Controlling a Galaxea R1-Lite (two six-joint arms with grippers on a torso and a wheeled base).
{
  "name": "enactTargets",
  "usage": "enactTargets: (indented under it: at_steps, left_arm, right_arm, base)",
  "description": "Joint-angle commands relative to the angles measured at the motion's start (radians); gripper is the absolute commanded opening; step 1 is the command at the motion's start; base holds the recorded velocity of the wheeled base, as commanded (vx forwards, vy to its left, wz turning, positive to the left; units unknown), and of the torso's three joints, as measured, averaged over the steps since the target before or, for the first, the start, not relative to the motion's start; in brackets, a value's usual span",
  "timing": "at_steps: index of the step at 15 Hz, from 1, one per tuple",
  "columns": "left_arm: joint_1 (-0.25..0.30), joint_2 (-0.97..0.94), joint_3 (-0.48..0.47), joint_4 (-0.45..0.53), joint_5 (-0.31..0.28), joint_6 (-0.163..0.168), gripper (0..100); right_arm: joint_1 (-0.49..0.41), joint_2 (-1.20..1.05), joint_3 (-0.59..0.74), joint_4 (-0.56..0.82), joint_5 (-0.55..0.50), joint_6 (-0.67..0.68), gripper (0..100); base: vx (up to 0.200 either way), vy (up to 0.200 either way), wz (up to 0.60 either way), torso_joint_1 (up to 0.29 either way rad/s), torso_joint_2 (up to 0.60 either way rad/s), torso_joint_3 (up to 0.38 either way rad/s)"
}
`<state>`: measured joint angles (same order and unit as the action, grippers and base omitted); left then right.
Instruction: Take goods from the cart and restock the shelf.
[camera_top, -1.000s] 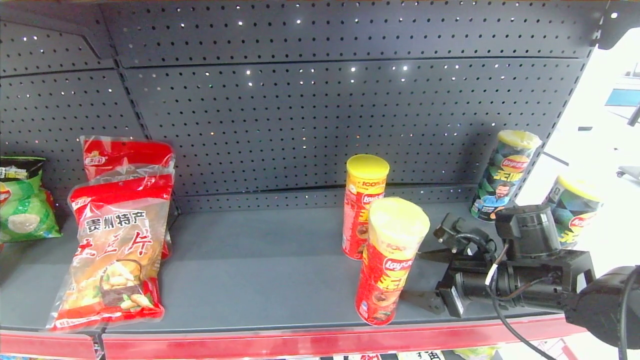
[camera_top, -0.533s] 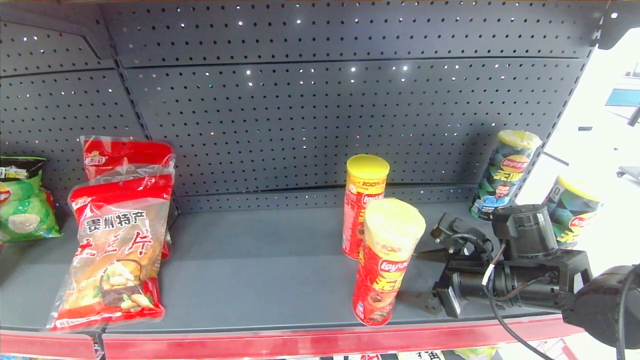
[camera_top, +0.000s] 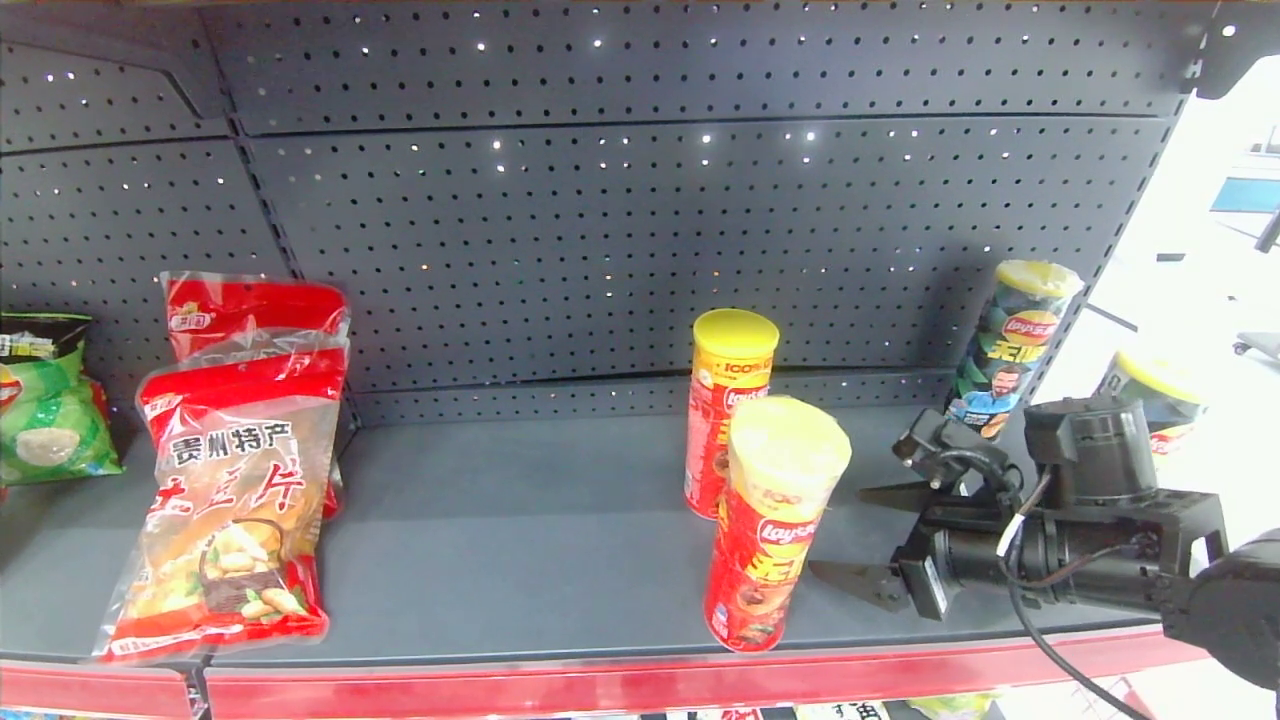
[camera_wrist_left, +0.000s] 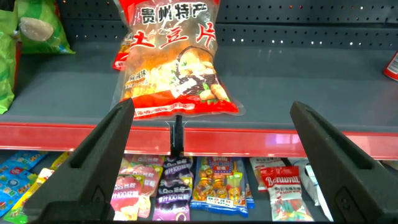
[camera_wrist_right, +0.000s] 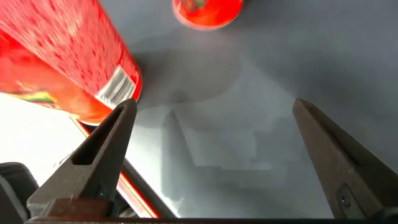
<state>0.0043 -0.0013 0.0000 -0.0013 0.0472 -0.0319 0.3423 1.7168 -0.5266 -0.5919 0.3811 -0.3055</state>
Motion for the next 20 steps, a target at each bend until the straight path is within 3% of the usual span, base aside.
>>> enactTargets:
  at_steps: [1,6,10,13,16,20]
  left_arm:
    - [0.0,0.001,0.0,0.0,-0.001,0.0,100]
    - [0.0,0.001,0.0,0.0,0.0,0.0,100]
    - [0.0,0.001,0.0,0.0,0.0,0.0,100]
    - [0.0,0.001,0.0,0.0,0.0,0.0,100]
    - [0.0,0.001,0.0,0.0,0.0,0.0,100]
    - [0.0,0.001,0.0,0.0,0.0,0.0,100]
  right_arm:
    - [-0.014,-0.094,-0.009,0.037,-0.005,0.0,100]
    - [-0.039,-0.304,-0.076,0.146,-0.016,0.005,100]
    - [-0.118,-0.53,-0.205,0.408,-0.025,0.019,100]
    - [-0.157,-0.683,-0.231,0.504,-0.068,0.042,100]
    - [-0.184,-0.838,-0.159,0.555,-0.137,0.072,100]
    - [-0.181,-1.027,0.059,0.541,-0.406,0.186,100]
  base:
    - [0.0,0.0,0.0,0.0,0.0,0.0]
    - [0.0,0.0,0.0,0.0,0.0,0.0]
    - [0.0,0.0,0.0,0.0,0.0,0.0]
    - [0.0,0.0,0.0,0.0,0.0,0.0]
    - [0.0,0.0,0.0,0.0,0.0,0.0]
    - [0.0,0.0,0.0,0.0,0.0,0.0]
